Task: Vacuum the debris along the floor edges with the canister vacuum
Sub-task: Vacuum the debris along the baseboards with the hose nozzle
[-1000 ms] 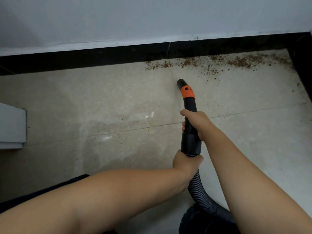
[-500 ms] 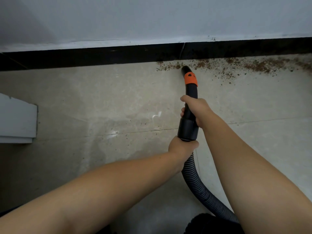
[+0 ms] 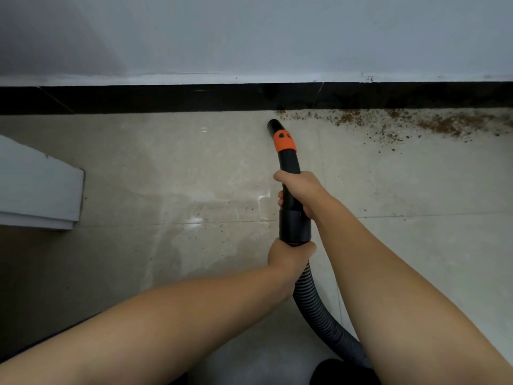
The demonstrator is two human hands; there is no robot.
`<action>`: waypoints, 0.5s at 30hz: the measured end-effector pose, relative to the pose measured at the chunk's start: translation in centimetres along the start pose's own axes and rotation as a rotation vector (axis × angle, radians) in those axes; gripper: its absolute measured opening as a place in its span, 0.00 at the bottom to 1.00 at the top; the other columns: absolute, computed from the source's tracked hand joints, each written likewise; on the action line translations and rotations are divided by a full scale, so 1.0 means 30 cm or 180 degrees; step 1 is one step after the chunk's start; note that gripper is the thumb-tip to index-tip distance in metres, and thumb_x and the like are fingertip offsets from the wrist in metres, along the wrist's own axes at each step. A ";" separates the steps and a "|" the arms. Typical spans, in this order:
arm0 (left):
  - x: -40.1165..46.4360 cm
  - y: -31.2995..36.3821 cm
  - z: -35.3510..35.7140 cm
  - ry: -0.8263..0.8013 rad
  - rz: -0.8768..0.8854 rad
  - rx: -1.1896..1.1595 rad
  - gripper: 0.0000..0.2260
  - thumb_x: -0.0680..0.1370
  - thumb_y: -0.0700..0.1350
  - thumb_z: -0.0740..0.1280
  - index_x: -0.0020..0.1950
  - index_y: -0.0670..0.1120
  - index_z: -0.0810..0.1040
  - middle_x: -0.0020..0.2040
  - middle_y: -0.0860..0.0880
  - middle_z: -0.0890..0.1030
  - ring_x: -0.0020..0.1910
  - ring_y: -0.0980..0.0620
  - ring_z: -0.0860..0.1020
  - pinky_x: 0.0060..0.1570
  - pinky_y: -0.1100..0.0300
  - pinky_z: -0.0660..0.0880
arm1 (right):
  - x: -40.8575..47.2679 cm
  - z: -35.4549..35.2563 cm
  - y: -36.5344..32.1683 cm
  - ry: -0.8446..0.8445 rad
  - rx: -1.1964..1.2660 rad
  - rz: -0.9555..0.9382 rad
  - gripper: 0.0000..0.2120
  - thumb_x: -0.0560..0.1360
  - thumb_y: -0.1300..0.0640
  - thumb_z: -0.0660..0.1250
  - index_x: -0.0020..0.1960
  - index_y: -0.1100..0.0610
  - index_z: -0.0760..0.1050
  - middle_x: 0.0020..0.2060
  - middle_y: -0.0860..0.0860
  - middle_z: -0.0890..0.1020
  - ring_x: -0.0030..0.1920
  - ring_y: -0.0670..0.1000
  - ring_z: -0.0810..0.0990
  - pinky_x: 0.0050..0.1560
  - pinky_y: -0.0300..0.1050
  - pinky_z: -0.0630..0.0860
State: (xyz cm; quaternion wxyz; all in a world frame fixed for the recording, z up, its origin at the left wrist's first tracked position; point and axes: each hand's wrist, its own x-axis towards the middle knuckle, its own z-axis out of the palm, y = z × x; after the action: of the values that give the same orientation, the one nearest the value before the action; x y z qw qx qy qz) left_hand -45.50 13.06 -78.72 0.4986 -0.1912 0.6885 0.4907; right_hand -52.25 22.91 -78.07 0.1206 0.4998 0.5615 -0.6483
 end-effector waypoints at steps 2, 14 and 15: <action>0.006 0.018 -0.012 0.0001 -0.0015 0.0039 0.15 0.73 0.39 0.68 0.60 0.39 0.75 0.45 0.44 0.77 0.45 0.46 0.76 0.43 0.57 0.72 | 0.008 0.007 -0.010 0.0018 0.0042 -0.0012 0.07 0.73 0.57 0.67 0.46 0.59 0.70 0.30 0.54 0.76 0.25 0.49 0.75 0.27 0.39 0.75; 0.049 0.112 0.090 -0.0544 -0.0016 0.0595 0.10 0.73 0.40 0.68 0.53 0.42 0.76 0.40 0.46 0.76 0.44 0.47 0.75 0.41 0.59 0.72 | 0.058 -0.189 -0.034 0.0698 0.0766 0.0114 0.10 0.73 0.59 0.67 0.50 0.61 0.69 0.30 0.55 0.75 0.25 0.51 0.74 0.26 0.39 0.74; 0.053 0.115 0.101 -0.0572 -0.0003 0.0591 0.11 0.73 0.40 0.68 0.55 0.41 0.77 0.41 0.46 0.76 0.44 0.46 0.75 0.42 0.58 0.72 | 0.063 -0.204 -0.034 0.0716 0.0788 0.0111 0.10 0.73 0.59 0.67 0.50 0.61 0.69 0.30 0.54 0.74 0.25 0.51 0.74 0.25 0.39 0.74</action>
State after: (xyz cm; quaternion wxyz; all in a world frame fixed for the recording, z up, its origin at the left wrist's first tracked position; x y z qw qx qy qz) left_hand -47.28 17.57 -78.50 0.5741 -0.0998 0.6834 0.4398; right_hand -50.75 29.20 -78.12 0.0058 0.5900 0.4786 -0.6503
